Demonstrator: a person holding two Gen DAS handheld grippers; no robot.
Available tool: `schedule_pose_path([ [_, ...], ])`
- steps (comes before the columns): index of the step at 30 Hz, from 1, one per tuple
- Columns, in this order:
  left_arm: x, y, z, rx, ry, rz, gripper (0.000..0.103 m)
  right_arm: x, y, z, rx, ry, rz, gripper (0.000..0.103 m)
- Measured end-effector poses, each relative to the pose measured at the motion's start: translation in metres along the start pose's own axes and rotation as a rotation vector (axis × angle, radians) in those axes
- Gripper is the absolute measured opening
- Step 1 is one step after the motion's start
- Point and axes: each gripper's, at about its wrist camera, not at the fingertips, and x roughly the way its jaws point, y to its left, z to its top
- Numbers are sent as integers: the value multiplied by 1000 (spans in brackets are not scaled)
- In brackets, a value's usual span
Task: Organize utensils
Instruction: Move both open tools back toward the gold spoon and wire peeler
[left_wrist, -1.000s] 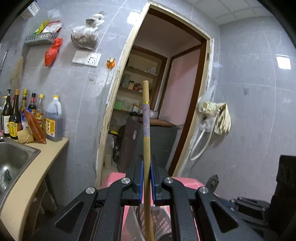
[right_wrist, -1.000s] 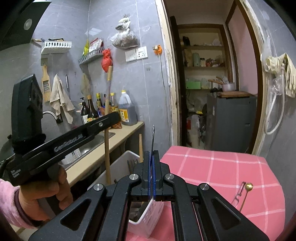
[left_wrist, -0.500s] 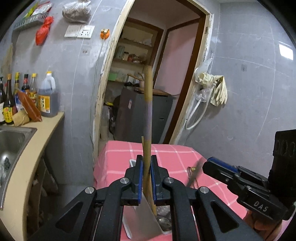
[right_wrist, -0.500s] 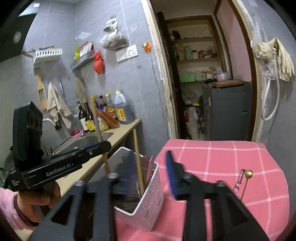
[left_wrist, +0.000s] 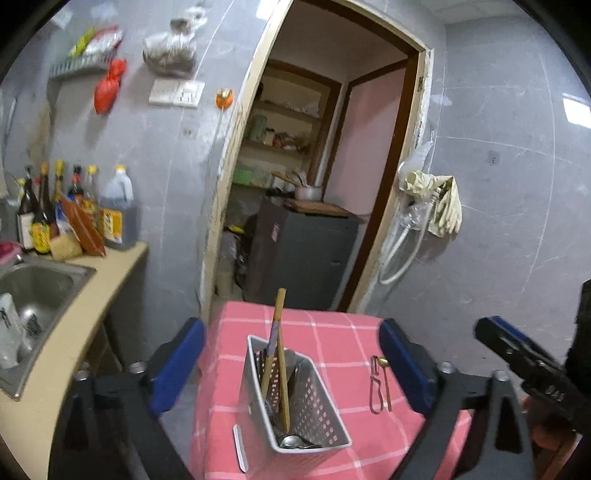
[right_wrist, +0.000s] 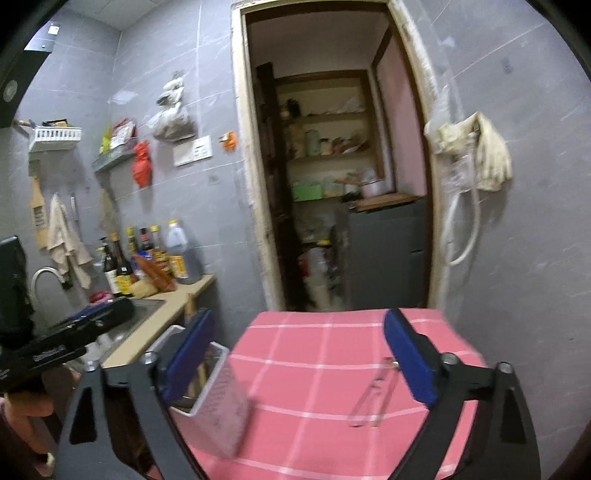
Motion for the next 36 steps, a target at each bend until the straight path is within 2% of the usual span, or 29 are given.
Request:
schedule_pose_path([
  [1,-2,-6,0,8,-13,17,103,-4,-4,1,-6,-8,-21,102],
  [4,-8,-24,-3,27,-40,50,103,-17,-16,3,-23,-22,-64,102],
  [10,-20,-58,-18,55,-84,54,103,-36,-40,0,-56,-15,-89,102],
  [22,-5,-119,-53,103,-33,52,103,-33,-110,-25,-53,63,-105,102],
  [31,30,-148,-78,85,12,100,103,-3,-157,-49,-48,123,-92,102],
  [36,56,-156,-93,73,62,116,103,23,-180,-62,-47,172,-76,102],
])
